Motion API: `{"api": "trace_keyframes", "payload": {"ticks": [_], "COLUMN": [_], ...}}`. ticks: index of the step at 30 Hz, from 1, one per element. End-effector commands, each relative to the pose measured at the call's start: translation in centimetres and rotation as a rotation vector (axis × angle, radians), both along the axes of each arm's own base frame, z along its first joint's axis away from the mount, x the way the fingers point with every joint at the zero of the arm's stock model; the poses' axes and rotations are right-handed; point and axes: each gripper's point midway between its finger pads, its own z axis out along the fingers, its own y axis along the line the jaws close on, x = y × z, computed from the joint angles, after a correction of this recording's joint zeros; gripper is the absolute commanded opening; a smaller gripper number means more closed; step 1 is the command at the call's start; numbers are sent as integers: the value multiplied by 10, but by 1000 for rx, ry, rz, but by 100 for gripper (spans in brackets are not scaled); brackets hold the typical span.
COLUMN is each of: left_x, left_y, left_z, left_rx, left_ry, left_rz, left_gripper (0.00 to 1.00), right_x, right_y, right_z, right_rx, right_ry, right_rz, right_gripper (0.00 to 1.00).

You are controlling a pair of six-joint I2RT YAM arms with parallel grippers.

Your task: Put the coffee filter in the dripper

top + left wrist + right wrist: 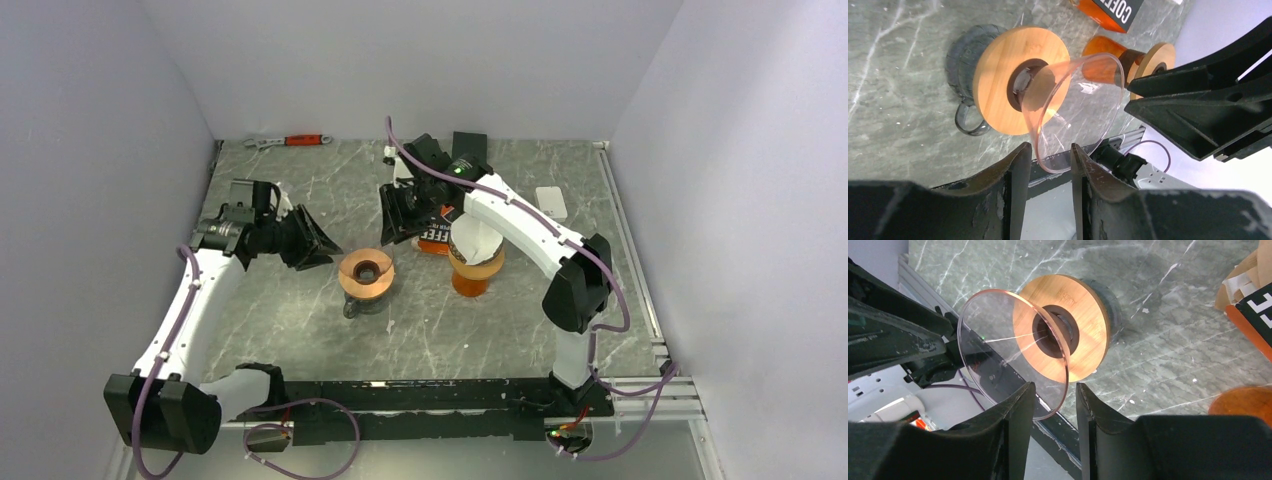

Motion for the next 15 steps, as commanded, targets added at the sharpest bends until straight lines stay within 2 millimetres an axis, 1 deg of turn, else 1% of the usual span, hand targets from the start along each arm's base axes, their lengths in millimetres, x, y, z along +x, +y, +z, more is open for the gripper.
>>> {"api": "trace_keyframes", "payload": {"ticks": [1, 5, 9, 11, 15], "left_x": [1, -2, -5, -4, -5], "left_y": [-11, -10, -5, -5, -4], "left_z": [-1, -12, -20, -23, -29], "left_rx": [-2, 38, 71, 70, 81], "left_ry": [-12, 19, 41, 46, 65], "left_rz": [-28, -35, -20, -19, -15], "left_gripper": [39, 37, 32, 29, 25], "right_x": [0, -3, -3, -2, -2], "right_y": [5, 3, 0, 0, 1], "right_z": [28, 15, 5, 2, 2], "right_rx": [73, 57, 28, 26, 25], "right_ry": [-37, -15, -11, -8, -7], "right_rz": [7, 10, 11, 14, 17], "right_gripper": [38, 34, 29, 26, 24]}}
